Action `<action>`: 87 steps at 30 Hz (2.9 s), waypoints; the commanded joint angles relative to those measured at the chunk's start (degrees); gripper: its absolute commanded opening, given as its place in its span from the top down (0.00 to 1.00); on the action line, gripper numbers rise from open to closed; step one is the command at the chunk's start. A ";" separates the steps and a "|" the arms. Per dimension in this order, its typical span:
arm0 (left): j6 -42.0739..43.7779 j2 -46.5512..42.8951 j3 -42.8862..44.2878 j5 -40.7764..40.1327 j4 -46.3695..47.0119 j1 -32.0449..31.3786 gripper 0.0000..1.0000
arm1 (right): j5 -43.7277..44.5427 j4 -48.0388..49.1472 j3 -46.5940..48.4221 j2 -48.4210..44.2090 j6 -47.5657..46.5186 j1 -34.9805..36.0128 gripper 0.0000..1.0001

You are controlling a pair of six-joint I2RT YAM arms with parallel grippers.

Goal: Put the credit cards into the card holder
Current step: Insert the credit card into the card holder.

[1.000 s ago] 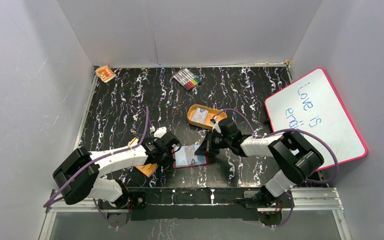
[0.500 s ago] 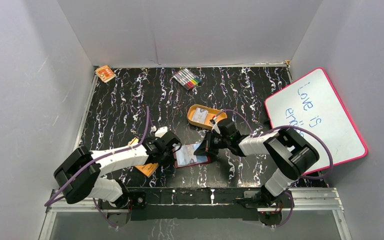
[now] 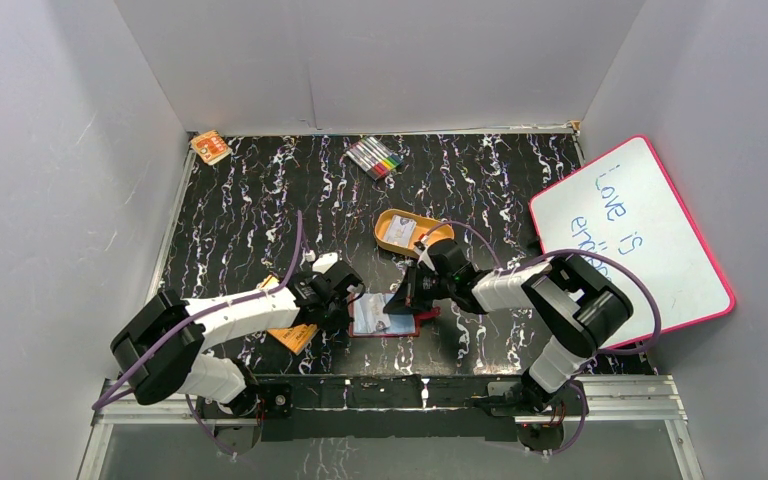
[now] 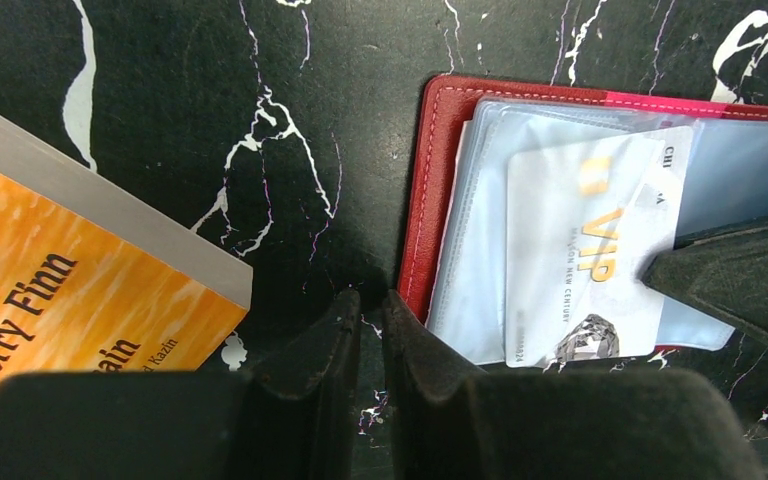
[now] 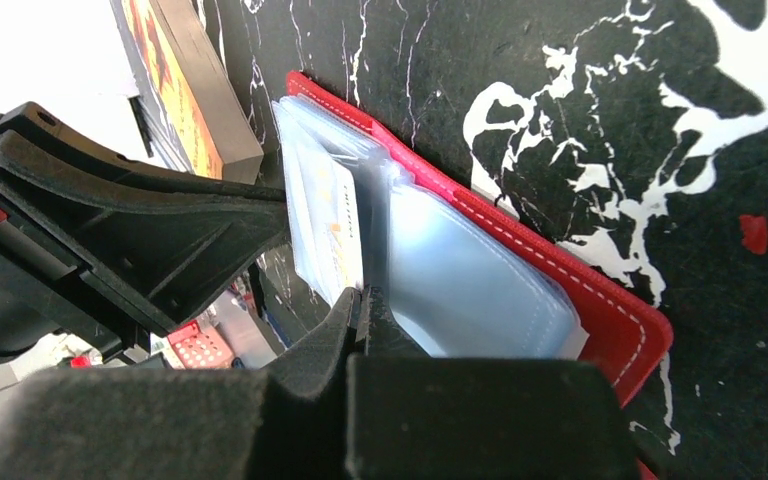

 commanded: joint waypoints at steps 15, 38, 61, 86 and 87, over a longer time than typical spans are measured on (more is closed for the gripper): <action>-2.00 1.78 -3.42 4.49 2.04 -0.19 0.89 | 10.87 -0.23 -4.37 -6.63 8.11 1.35 1.00; -2.41 1.11 -4.11 4.67 3.10 -1.09 0.90 | 15.81 -4.49 -2.93 -9.16 7.75 5.76 1.00; -3.10 0.84 -4.40 4.79 2.74 -1.12 0.91 | 25.78 -11.58 -1.80 -13.39 0.42 5.52 1.00; -2.84 2.60 -4.37 6.08 4.07 -1.07 0.92 | 17.30 -4.26 -2.08 -6.58 3.29 5.47 1.00; -2.76 2.60 -4.32 5.98 4.14 -1.07 0.92 | 17.00 -4.34 -1.92 -6.54 3.09 5.47 1.00</action>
